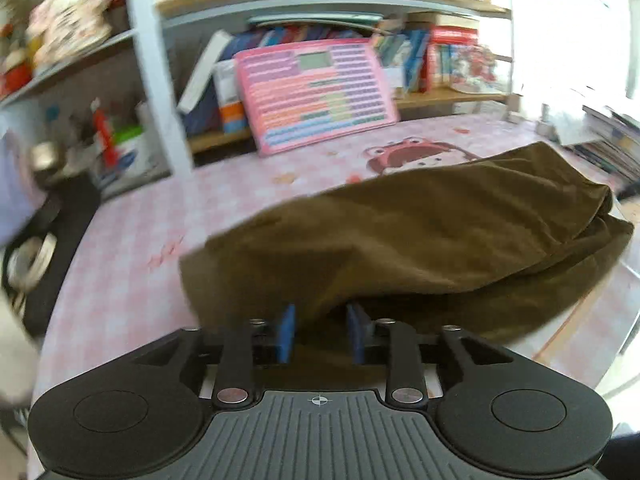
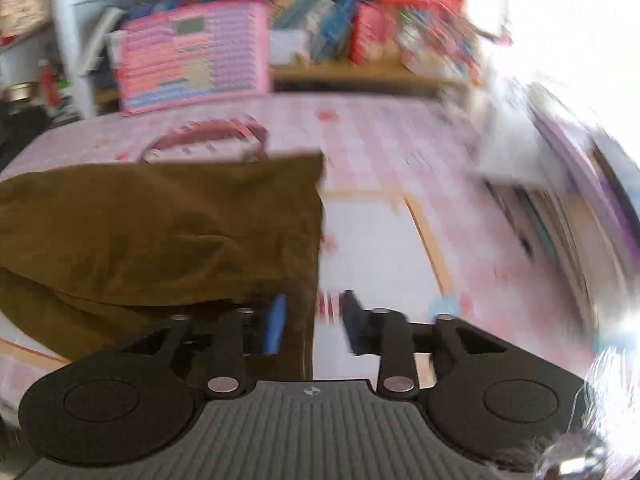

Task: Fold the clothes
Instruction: 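Lift the garment with both tools and fold it lengthwise over itself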

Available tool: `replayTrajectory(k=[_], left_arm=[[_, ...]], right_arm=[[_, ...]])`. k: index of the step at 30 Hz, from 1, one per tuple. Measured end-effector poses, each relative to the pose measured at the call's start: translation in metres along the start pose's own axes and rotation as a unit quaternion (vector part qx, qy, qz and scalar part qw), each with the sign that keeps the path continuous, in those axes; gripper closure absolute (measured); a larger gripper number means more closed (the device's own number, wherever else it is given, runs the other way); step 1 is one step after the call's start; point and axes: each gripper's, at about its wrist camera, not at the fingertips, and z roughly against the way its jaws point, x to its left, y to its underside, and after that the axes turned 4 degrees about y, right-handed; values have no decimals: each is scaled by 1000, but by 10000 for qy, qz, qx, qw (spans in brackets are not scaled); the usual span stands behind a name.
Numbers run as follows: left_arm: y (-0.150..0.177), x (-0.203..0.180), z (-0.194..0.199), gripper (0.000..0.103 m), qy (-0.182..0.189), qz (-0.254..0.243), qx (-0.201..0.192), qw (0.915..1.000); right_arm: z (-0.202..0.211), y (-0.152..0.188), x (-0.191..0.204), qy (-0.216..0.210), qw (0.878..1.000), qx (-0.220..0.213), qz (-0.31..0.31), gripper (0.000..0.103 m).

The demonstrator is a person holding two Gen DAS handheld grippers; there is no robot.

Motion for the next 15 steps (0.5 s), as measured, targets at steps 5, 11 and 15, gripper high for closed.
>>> replayTrajectory(k=[5,11,15], left_arm=[[13,15,17,29,143,1356,-251,9903],[29,33,37,29,311,2946,-546,9536],[42,47,44,29,540,4160,-706,9050]], right_arm=[[20,19,-1,-85,9949,229,-981,50],[36,28,6,-443,9807,456,-1848,42],[37,22,-3,-974,9527,491,-2838,38]])
